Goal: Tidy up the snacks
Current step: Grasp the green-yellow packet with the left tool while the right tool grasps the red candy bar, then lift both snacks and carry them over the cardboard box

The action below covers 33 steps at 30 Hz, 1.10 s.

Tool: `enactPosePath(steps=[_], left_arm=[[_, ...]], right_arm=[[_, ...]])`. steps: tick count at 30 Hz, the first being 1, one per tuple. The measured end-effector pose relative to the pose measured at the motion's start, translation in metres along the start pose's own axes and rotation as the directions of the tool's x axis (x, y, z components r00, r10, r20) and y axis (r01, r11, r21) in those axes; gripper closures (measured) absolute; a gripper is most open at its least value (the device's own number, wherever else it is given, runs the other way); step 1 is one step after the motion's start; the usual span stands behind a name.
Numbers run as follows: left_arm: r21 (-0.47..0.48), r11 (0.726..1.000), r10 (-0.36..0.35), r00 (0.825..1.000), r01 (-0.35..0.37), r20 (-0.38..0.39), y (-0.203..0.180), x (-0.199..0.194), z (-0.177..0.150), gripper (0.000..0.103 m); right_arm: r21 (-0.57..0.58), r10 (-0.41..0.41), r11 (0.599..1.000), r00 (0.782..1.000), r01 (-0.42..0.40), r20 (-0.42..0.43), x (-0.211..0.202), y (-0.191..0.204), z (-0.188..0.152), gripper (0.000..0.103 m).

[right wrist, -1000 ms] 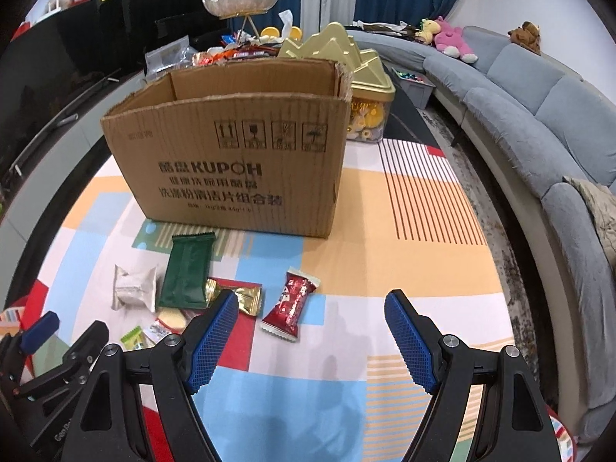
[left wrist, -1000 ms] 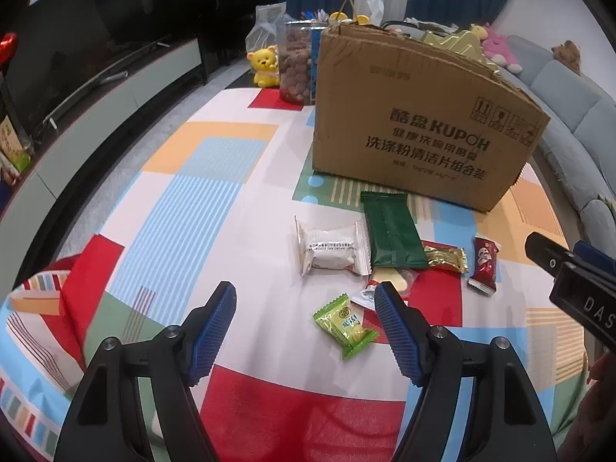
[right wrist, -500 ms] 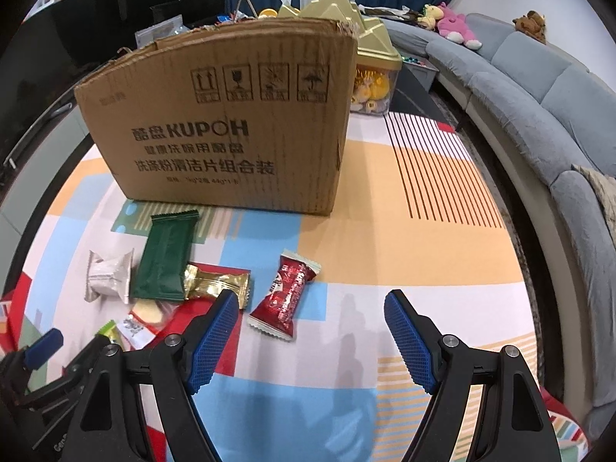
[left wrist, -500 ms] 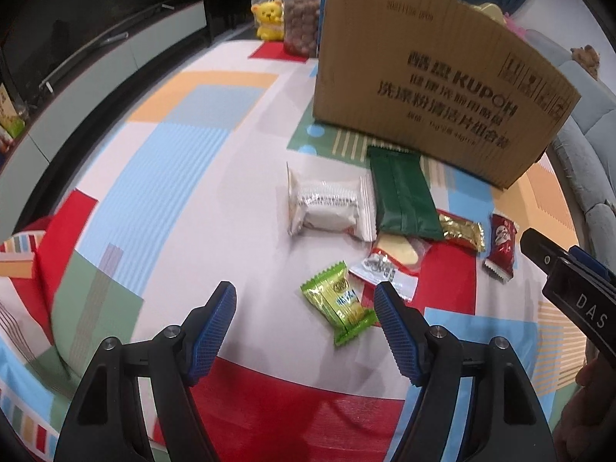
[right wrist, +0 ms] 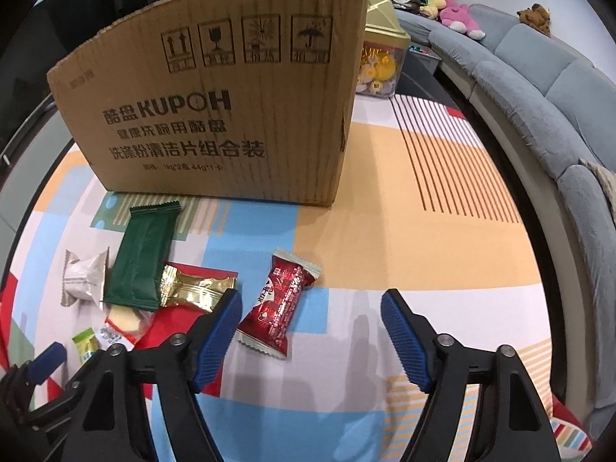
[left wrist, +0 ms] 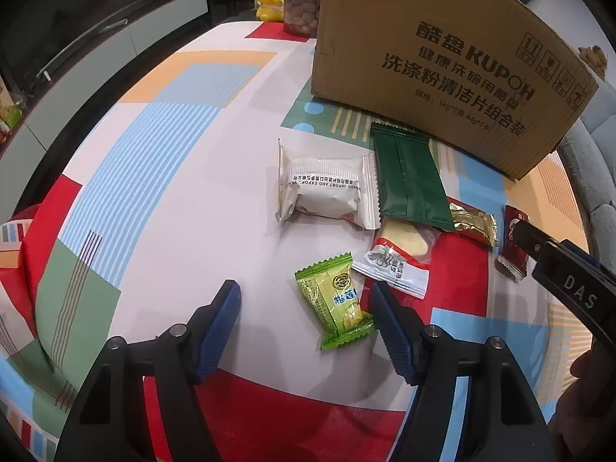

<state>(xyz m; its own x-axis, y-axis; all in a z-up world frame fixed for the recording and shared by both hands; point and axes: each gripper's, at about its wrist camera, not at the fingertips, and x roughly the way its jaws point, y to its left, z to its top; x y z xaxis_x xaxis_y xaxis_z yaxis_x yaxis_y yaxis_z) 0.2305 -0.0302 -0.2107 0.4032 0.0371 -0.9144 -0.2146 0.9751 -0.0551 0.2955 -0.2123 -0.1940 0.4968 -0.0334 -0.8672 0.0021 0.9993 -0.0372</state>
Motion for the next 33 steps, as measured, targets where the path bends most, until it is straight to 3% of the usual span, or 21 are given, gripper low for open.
enactPosePath(steps=[5,10,14,16,33], left_arm=[[0.019,1.000,0.017,1.000,-0.017,0.019,-0.002,0.000,-0.001,0.042],[0.045,0.999,0.026,0.999,-0.028,0.037,-0.007,-0.001,-0.002,0.055],[0.069,0.997,0.015,0.999,-0.019,0.050,-0.009,-0.001,-0.002,0.069],[0.088,0.996,0.008,0.999,-0.013,0.054,-0.012,-0.002,-0.002,0.076],[0.123,0.992,0.013,0.996,-0.023,0.086,-0.011,-0.013,-0.002,0.079]], right_arm=[[-0.001,0.007,1.000,1.000,-0.007,-0.010,0.006,0.003,-0.001,0.033],[0.001,0.027,1.000,0.999,-0.027,-0.040,0.016,0.007,-0.002,0.051],[-0.006,0.037,0.999,0.999,-0.037,-0.034,0.015,0.009,-0.003,0.060],[-0.015,0.045,0.999,0.998,-0.046,-0.032,0.013,0.012,-0.003,0.075],[0.006,0.057,0.998,0.998,-0.057,-0.015,-0.007,0.002,-0.008,0.079]])
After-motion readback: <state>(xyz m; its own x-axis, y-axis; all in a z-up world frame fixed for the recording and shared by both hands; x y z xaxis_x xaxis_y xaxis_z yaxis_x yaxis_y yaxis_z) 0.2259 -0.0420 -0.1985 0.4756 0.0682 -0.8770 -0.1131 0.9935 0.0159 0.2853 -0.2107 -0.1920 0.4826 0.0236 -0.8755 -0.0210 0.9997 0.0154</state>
